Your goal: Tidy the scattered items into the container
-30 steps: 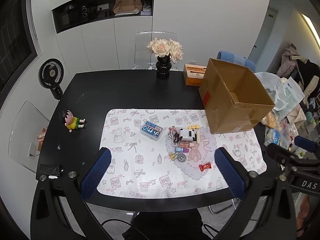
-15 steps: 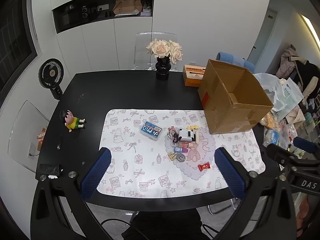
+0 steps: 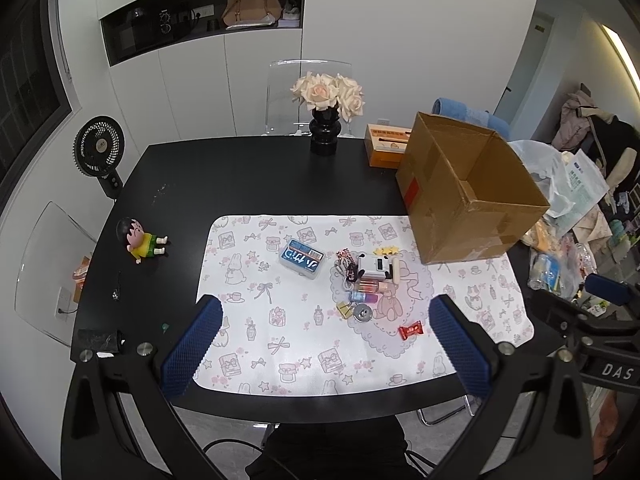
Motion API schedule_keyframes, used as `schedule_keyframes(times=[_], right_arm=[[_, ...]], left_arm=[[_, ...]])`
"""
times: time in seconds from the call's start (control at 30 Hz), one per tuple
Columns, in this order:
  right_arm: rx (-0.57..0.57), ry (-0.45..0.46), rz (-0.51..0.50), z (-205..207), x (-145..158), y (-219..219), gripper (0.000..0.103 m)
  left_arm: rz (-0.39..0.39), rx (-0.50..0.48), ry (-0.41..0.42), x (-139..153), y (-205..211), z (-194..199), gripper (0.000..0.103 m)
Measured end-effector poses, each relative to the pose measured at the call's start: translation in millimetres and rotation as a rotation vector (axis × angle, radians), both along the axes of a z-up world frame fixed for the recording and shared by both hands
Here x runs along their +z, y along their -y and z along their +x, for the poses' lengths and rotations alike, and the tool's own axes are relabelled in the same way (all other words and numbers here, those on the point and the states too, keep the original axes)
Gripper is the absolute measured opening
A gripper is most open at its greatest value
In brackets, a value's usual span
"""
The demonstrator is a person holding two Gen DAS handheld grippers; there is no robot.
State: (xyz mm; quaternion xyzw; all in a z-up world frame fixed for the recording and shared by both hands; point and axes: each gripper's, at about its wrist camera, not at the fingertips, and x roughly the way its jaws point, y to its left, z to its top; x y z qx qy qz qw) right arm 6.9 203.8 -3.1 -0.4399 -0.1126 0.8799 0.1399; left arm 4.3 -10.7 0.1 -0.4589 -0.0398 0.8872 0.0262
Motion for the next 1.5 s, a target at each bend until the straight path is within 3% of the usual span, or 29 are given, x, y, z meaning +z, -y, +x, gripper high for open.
schedule_keyframes(times=[0.17, 0.67, 1.23, 1.5], right_arm=[[-0.001, 0.026, -0.021, -12, -11, -4, 0.103], [-0.062, 0.17, -0.063, -54, -92, -48, 0.103], [-0.09, 0.209, -0.077, -89, -217, -107, 0.103], [-0.096, 0.229, -0.079, -94, -266, -126, 0.102]], left_arm=[[0.007, -0.005, 0.019, -12, 2, -8, 0.103], [0.025, -0.039, 0.179, -103, -9, -45, 0.103], [-0.013, -0.051, 0.235, -241, -33, -76, 0.103], [-0.029, -0.065, 0.228, -286, -43, -84, 0.103]])
